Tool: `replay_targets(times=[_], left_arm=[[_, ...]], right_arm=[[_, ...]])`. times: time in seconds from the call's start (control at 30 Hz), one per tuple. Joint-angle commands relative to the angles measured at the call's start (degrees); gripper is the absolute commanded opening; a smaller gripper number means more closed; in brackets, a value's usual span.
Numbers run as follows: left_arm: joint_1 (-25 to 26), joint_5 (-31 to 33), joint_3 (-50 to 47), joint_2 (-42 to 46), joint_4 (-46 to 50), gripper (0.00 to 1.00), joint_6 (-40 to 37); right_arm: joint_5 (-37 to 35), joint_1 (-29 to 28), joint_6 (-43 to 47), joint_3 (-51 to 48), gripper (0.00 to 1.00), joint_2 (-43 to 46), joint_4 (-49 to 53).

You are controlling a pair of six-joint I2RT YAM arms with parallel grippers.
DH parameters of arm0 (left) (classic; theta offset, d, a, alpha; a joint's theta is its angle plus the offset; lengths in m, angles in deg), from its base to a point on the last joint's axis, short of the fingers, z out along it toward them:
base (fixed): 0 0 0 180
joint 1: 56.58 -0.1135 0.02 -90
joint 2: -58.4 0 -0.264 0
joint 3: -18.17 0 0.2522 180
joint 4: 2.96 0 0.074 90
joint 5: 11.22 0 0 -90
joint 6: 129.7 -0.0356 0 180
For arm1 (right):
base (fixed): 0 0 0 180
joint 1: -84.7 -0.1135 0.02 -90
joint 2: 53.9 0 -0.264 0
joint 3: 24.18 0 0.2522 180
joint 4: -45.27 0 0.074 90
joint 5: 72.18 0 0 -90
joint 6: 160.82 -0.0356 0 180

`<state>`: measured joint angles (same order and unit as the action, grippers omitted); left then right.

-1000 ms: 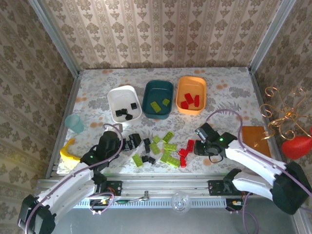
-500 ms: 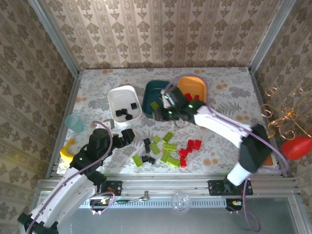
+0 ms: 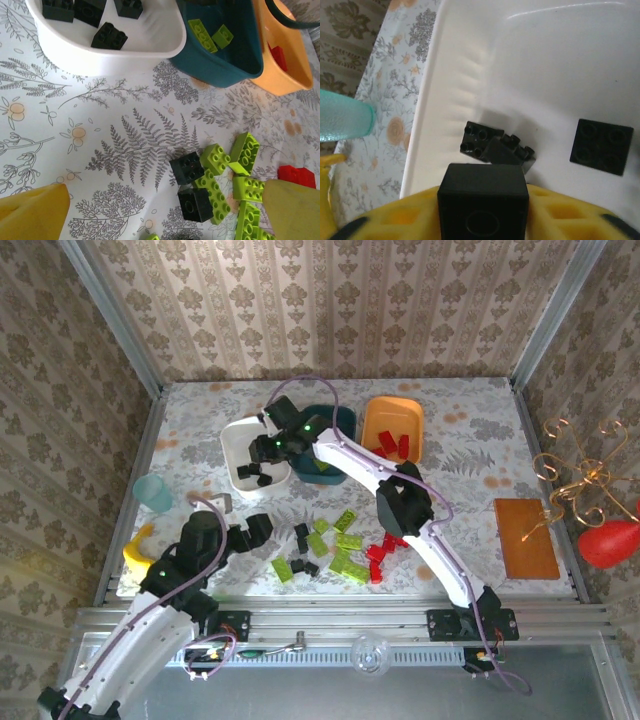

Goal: Sort the legos into containers by color

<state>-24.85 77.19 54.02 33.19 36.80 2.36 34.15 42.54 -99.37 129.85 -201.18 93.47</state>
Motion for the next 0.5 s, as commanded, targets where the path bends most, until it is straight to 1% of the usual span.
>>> replay_targets(times=[0.0, 0.1, 0.2, 0.27, 0.37, 0.4, 0.47], left_arm=[[-0.44, -1.9, -1.3, 0.01, 0.08, 1.0, 0.48], [-0.48, -2.97, -1.61, -1.31, -0.71, 1.0, 0.3], [-0.44, -4.6, -1.7, -3.1, -2.33, 1.0, -0.01], [-0.35, -5.9, -1.39, -4.85, -3.53, 0.95, -0.35], [0.84, -7.12, -0.7, -9.45, -5.8, 0.84, -0.94], [1.85, -7.08, -0.44, -11.42, -6.64, 0.81, -1.06], [4.91, -5.79, 0.63, -15.42, -7.83, 0.78, -1.48]], right_arm=[[2.21, 0.38, -0.71, 6.37, 0.6, -0.67, 5.64], [1.93, 0.54, -0.5, 4.5, 0.67, 2.0, 4.51], [0.61, 0.56, 0.31, -1.73, 0.68, 7.43, 3.16], [-0.14, 0.52, 0.35, -9.8, 0.69, 13.13, -0.5], [-1.44, 0.65, -0.33, -25.3, 0.69, 22.71, -8.54], [-2.01, 0.74, -0.7, -29.84, 0.68, 25.71, -10.23], [-2.98, 1.09, -1.43, -38.35, 0.68, 31.06, -13.54]])
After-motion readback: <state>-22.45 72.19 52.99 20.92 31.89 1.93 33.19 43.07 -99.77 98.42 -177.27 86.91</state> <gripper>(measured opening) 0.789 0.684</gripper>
